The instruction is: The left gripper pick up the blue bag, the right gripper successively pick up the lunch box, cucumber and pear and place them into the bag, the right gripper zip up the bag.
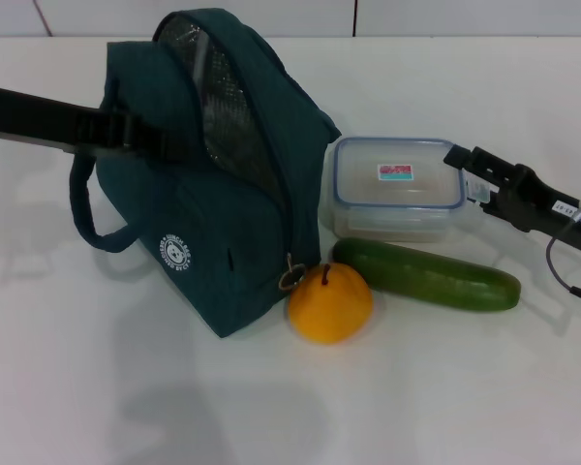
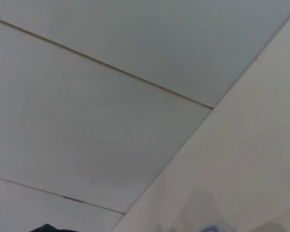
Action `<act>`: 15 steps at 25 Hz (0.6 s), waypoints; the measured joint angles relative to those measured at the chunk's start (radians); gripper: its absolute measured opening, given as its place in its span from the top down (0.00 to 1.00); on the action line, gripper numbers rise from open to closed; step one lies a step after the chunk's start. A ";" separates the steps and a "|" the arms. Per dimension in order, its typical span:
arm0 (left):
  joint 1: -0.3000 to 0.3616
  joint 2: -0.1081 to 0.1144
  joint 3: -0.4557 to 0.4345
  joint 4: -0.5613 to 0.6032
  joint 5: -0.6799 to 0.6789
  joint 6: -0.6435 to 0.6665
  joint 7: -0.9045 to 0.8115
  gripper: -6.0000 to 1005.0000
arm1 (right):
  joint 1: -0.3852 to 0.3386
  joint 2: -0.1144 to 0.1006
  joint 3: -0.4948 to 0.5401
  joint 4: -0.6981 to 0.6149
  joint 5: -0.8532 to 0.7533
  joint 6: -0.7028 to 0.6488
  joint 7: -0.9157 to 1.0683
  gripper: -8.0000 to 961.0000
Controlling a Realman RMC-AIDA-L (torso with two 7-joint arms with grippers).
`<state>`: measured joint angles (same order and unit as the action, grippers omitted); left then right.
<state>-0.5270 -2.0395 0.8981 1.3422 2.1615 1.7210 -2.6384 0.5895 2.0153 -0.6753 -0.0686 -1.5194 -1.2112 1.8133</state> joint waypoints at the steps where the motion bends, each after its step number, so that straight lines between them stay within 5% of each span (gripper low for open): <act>1: 0.000 0.000 0.000 0.000 0.000 0.000 0.000 0.96 | -0.001 0.000 0.002 -0.002 0.000 -0.005 0.000 0.12; 15: 0.001 -0.004 -0.001 0.000 0.000 0.001 -0.002 0.96 | -0.004 -0.003 0.014 -0.012 0.030 -0.076 0.019 0.12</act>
<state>-0.5261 -2.0434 0.8973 1.3422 2.1613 1.7216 -2.6400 0.5859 2.0123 -0.6611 -0.0808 -1.4896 -1.2869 1.8319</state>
